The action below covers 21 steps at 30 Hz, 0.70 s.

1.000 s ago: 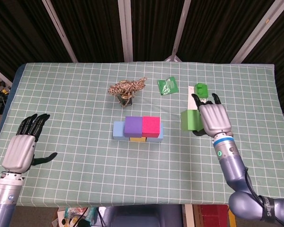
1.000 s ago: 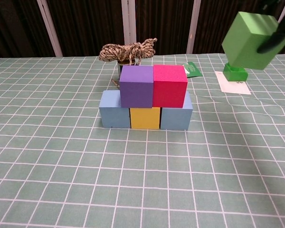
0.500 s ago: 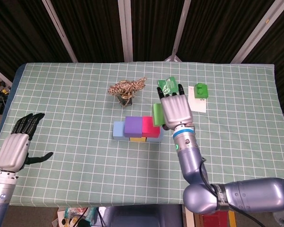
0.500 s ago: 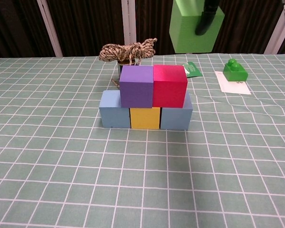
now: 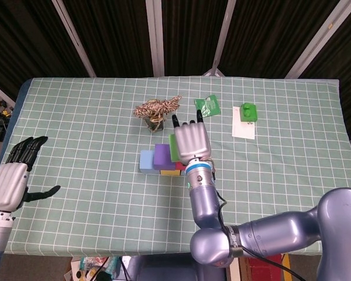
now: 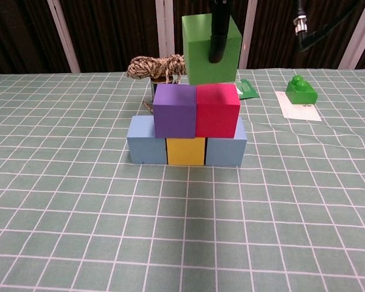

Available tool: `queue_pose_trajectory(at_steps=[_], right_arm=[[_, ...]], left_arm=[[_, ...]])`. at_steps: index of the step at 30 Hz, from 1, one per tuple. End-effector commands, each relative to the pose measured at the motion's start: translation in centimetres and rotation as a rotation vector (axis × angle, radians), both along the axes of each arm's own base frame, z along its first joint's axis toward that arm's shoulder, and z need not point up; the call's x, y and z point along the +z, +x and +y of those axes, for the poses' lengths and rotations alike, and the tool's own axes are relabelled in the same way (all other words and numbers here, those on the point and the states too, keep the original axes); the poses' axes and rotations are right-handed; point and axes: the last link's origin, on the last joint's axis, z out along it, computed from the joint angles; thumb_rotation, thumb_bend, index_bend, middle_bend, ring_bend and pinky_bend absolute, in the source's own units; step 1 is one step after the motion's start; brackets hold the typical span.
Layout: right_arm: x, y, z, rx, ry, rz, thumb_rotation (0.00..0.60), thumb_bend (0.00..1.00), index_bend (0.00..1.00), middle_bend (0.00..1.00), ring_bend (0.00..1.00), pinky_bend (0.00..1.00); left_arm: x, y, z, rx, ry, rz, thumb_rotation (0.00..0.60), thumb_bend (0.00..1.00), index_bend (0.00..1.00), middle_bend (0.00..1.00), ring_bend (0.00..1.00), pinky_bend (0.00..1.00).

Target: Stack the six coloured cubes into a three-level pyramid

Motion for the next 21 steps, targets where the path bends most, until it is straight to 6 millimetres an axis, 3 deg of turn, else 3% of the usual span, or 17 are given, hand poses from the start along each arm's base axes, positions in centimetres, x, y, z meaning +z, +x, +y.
queue_pose_trajectory(at_steps=[1,21], right_arm=[[-0.23,0.85,-0.72,-0.044,-0.004,0.003,0.600,0.18,0.08,0.55,0.33,0.00],[0.00,0.83,-0.98,-0.256,0.063,-0.211,0.600,0.18,0.08,0.57,0.33,0.00]], left_arm=[[0.04,-0.01,-0.01,0.000,-0.003,-0.002,0.600,0.15,0.00,0.06,0.00,0.00],[-0.12,0.20,-0.05,-0.011,-0.006,0.001,0.600,0.15,0.00,0.06,0.00,0.00]])
